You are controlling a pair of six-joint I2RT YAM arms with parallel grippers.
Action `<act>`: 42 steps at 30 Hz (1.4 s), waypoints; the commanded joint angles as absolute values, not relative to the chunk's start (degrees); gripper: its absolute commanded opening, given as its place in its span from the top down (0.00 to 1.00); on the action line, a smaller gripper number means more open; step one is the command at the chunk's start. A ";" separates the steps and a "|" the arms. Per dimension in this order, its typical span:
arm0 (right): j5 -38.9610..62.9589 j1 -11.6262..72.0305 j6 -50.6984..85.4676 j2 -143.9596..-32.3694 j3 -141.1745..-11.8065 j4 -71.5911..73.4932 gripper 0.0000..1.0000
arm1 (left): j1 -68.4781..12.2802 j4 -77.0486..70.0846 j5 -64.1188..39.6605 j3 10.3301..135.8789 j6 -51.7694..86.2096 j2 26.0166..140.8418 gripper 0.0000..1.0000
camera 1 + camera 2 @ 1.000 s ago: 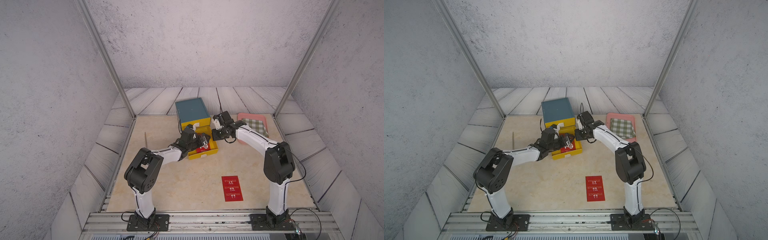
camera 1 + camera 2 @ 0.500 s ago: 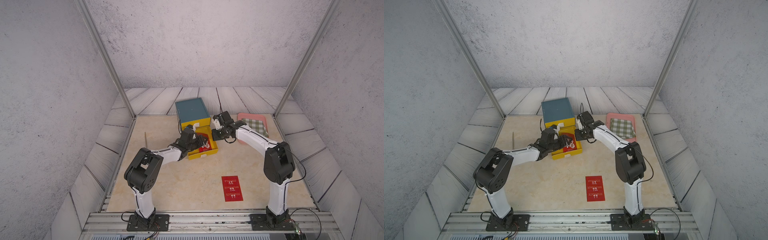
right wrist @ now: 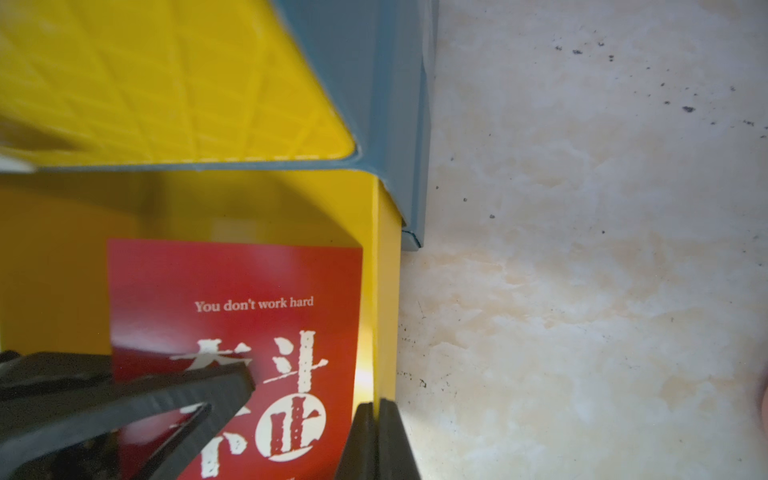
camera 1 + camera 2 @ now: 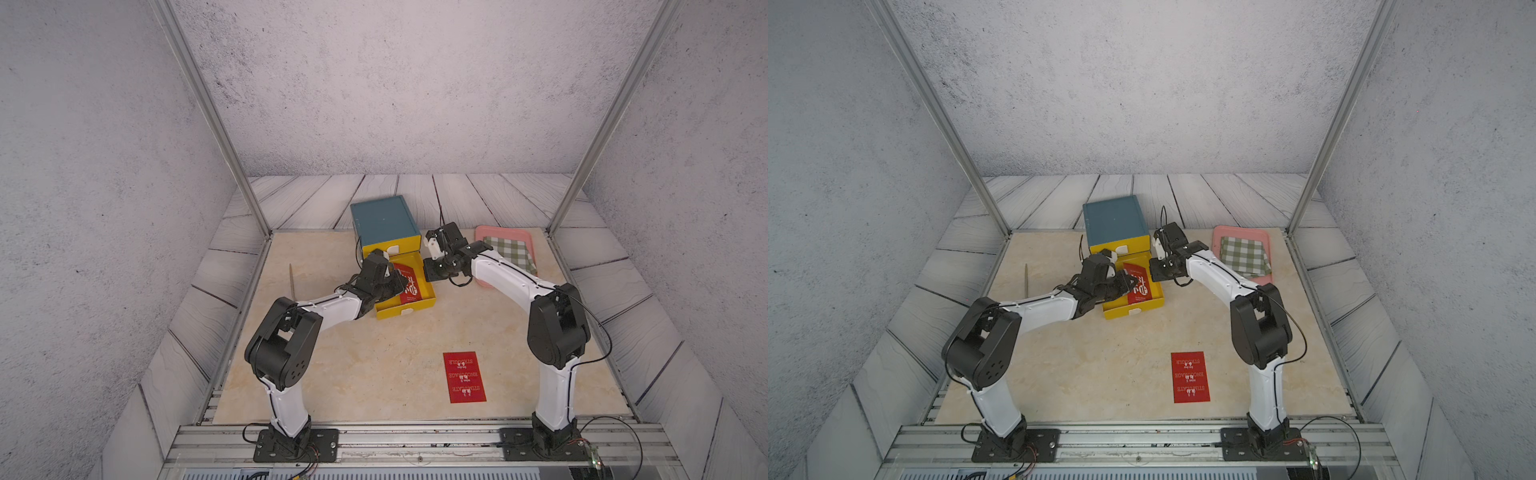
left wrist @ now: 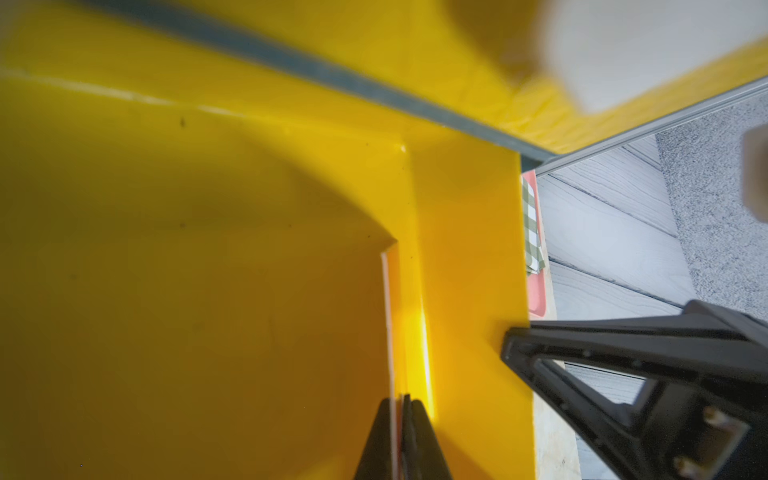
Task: Take the postcards out of the drawer
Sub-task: Pick up the postcard from the drawer.
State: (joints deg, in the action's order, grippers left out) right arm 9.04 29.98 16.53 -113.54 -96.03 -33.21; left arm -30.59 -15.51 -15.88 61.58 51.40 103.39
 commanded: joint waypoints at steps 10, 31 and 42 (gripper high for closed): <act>11.95 30.59 17.18 -113.80 -95.83 -33.79 1.00 | -29.19 -12.84 -16.26 63.90 57.01 98.09 1.00; 11.95 30.59 17.14 -113.99 -96.53 -34.10 0.83 | -28.78 -7.13 -23.97 55.51 64.38 80.43 1.00; 11.52 30.59 16.59 -111.69 -95.86 -34.80 0.60 | -35.76 0.35 -20.99 43.42 65.32 64.36 1.00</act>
State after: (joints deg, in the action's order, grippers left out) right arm 11.07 30.26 16.88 -113.54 -96.03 -33.39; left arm -34.02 -2.74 -22.33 46.52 64.53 67.59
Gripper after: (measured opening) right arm 0.383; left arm 0.049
